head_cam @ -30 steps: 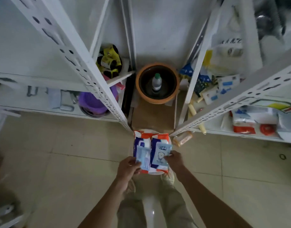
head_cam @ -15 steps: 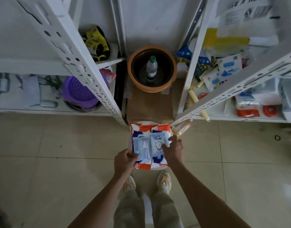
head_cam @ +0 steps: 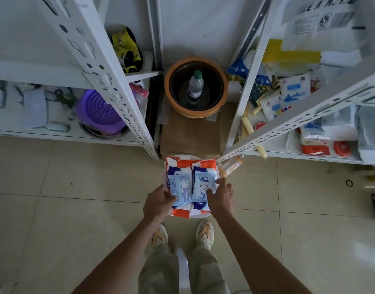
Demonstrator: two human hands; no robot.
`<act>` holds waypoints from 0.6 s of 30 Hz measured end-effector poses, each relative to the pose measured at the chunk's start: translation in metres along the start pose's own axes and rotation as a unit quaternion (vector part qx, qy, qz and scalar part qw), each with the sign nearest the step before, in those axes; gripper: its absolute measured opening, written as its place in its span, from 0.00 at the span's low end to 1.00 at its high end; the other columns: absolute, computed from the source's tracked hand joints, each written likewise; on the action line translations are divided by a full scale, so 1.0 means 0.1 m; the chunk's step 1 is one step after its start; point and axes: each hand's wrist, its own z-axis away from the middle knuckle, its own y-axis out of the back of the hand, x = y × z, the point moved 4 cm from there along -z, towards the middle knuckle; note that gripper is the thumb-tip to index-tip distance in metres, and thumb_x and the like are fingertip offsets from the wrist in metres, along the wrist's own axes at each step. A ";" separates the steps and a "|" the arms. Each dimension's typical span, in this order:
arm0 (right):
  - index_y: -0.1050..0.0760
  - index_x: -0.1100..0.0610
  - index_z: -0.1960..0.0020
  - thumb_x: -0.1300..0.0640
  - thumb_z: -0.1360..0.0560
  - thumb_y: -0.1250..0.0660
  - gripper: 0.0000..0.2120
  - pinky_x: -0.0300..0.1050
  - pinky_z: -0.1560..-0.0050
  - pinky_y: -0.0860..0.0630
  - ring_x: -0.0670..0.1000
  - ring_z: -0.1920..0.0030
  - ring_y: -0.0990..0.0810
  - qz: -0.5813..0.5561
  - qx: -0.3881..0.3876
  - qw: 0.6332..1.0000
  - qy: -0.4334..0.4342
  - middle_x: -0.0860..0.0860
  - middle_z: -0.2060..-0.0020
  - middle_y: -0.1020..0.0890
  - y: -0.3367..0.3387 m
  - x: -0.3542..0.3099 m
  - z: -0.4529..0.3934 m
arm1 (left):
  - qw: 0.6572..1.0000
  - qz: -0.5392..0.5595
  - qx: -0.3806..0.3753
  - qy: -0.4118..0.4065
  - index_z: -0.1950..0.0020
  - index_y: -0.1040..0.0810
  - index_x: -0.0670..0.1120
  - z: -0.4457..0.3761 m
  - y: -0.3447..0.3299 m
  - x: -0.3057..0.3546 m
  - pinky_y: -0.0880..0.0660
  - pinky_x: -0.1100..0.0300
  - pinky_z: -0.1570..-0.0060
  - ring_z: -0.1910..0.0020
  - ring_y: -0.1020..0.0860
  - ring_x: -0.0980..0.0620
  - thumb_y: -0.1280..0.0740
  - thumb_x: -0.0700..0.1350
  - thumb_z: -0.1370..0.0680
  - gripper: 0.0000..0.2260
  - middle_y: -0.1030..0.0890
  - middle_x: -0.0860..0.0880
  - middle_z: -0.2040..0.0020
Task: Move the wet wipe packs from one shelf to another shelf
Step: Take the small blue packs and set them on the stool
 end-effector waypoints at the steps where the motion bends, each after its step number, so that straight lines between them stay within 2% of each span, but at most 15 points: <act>1: 0.33 0.51 0.32 0.51 0.21 0.33 0.20 0.51 0.47 0.19 0.56 0.41 0.24 -0.006 -0.001 1.000 0.003 0.55 0.39 0.24 -0.01 0.01 0.00 | 1.000 -0.002 -0.001 0.001 0.56 0.26 0.49 0.00 0.00 -0.01 0.15 0.50 0.58 0.60 0.14 0.52 0.26 0.52 0.26 0.10 0.13 0.51 0.53; 7: 0.33 0.51 0.32 0.49 0.20 0.35 0.19 0.51 0.46 0.17 0.55 0.41 0.22 -0.039 -0.003 0.999 -0.003 0.54 0.37 0.23 -0.02 0.06 0.01 | 1.000 0.008 0.007 0.013 0.55 0.27 0.50 0.04 0.00 -0.04 0.14 0.52 0.61 0.58 0.13 0.52 0.27 0.55 0.25 0.13 0.15 0.53 0.49; 11: 0.33 0.52 0.32 0.48 0.20 0.35 0.19 0.52 0.45 0.18 0.55 0.39 0.23 -0.053 -0.009 0.999 -0.002 0.54 0.37 0.24 0.01 0.11 0.02 | 1.000 0.005 0.023 0.020 0.51 0.28 0.48 0.09 0.02 -0.05 0.18 0.59 0.65 0.58 0.15 0.52 0.29 0.60 0.24 0.18 0.16 0.53 0.54; 18: 0.33 0.50 0.33 0.46 0.20 0.35 0.18 0.54 0.46 0.16 0.54 0.40 0.24 -0.073 0.002 0.997 -0.004 0.53 0.38 0.24 0.05 0.13 0.04 | 0.996 0.037 0.064 0.049 0.53 0.28 0.44 0.15 0.06 -0.05 0.27 0.64 0.69 0.61 0.18 0.53 0.31 0.56 0.21 0.15 0.17 0.49 0.56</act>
